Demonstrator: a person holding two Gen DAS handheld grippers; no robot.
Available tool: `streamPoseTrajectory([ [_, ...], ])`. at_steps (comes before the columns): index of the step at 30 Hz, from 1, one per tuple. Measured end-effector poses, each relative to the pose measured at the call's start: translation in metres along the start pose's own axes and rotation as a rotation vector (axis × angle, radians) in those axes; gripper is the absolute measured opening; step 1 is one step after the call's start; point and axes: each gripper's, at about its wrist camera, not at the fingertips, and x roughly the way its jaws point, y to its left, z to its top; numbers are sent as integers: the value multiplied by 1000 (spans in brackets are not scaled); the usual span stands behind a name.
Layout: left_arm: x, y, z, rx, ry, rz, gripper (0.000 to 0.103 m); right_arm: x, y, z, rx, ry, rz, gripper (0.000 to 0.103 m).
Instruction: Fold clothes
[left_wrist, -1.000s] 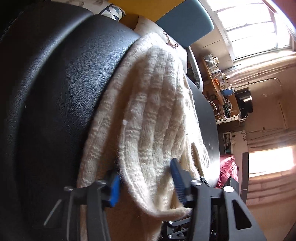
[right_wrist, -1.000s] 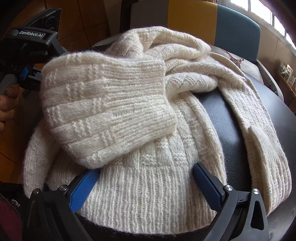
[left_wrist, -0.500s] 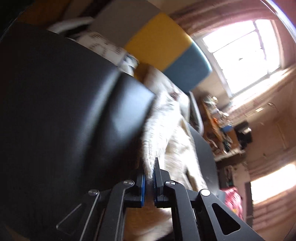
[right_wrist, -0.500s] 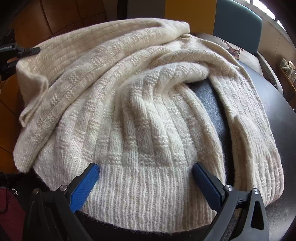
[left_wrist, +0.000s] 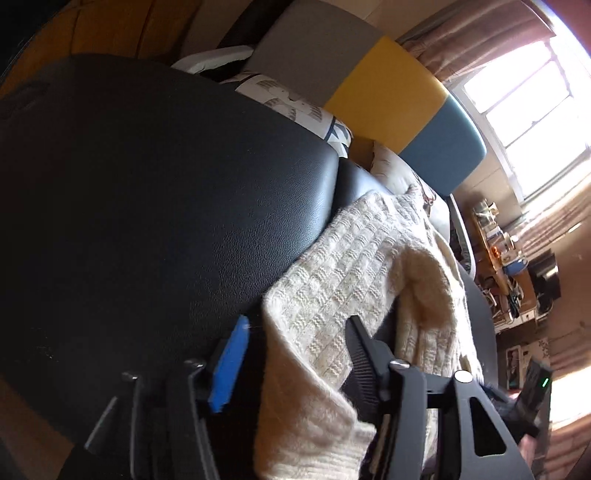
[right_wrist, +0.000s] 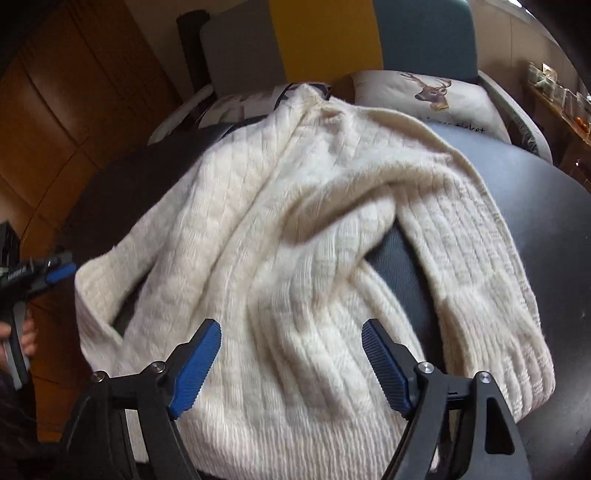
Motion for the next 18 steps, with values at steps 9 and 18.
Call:
streamPoseTrajectory([
  [9,21,4,-9,2,78,53,58,51,40,30,-184,-5,-154,80],
  [18,37,35,-3,-72,66,192,11,68,-12,9,-92,80,-77,84],
])
